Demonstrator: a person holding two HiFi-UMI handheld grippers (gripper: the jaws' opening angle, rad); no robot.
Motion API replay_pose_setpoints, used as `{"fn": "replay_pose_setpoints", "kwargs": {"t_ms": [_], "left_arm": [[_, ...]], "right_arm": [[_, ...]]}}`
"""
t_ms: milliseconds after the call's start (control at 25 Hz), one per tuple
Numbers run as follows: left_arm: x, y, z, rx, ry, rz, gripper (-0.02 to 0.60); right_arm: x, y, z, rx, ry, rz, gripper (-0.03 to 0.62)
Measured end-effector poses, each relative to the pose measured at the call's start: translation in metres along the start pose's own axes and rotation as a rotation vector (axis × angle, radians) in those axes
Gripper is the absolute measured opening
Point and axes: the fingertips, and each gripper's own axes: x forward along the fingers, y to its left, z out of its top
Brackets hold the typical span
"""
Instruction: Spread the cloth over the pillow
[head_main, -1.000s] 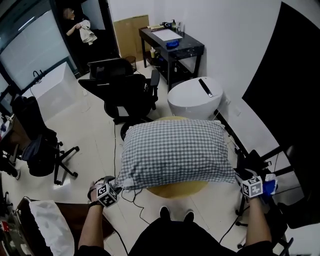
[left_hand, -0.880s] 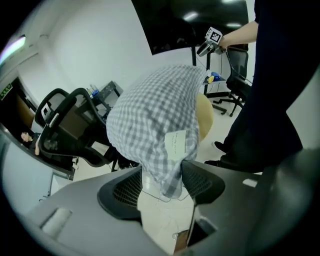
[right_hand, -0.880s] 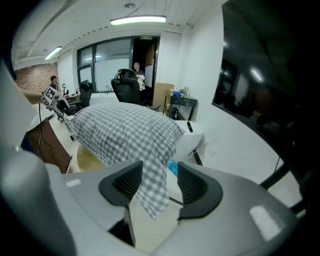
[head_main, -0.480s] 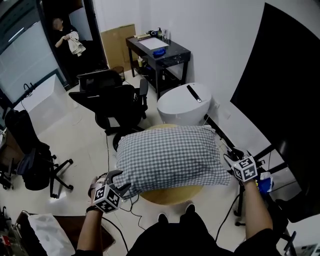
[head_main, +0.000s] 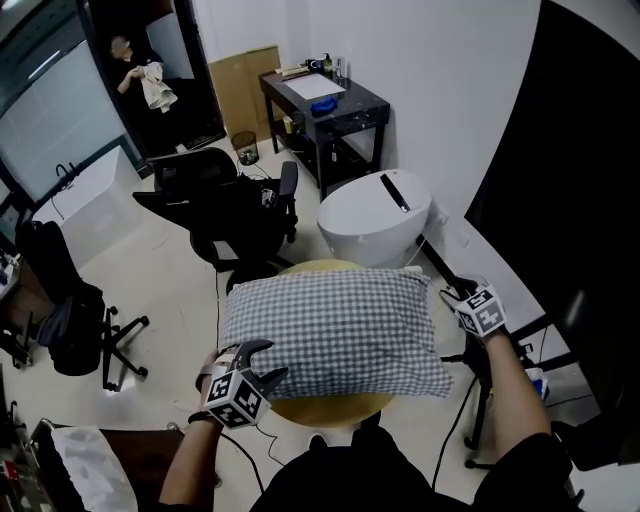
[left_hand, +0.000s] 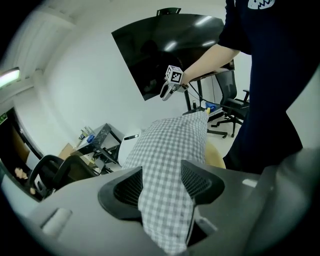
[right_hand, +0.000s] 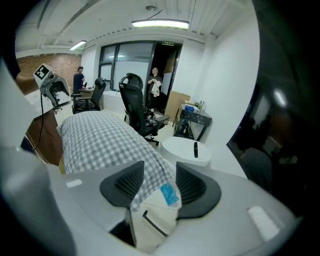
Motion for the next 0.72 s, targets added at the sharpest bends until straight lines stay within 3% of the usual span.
{"fn": "replay_pose_setpoints", "kwargs": {"t_ms": [320, 720], "left_arm": [[0.052, 0.006, 0.033, -0.089, 0.054, -0.004, 0.233], [0.098, -0.005, 0.039, -0.170, 0.149, -0.023, 0.233]], "right_arm": [[0.082, -0.032, -0.011, -0.082, 0.063, 0.190, 0.202], [0.172, -0.027, -0.050, -0.154, 0.192, 0.420, 0.192]]}}
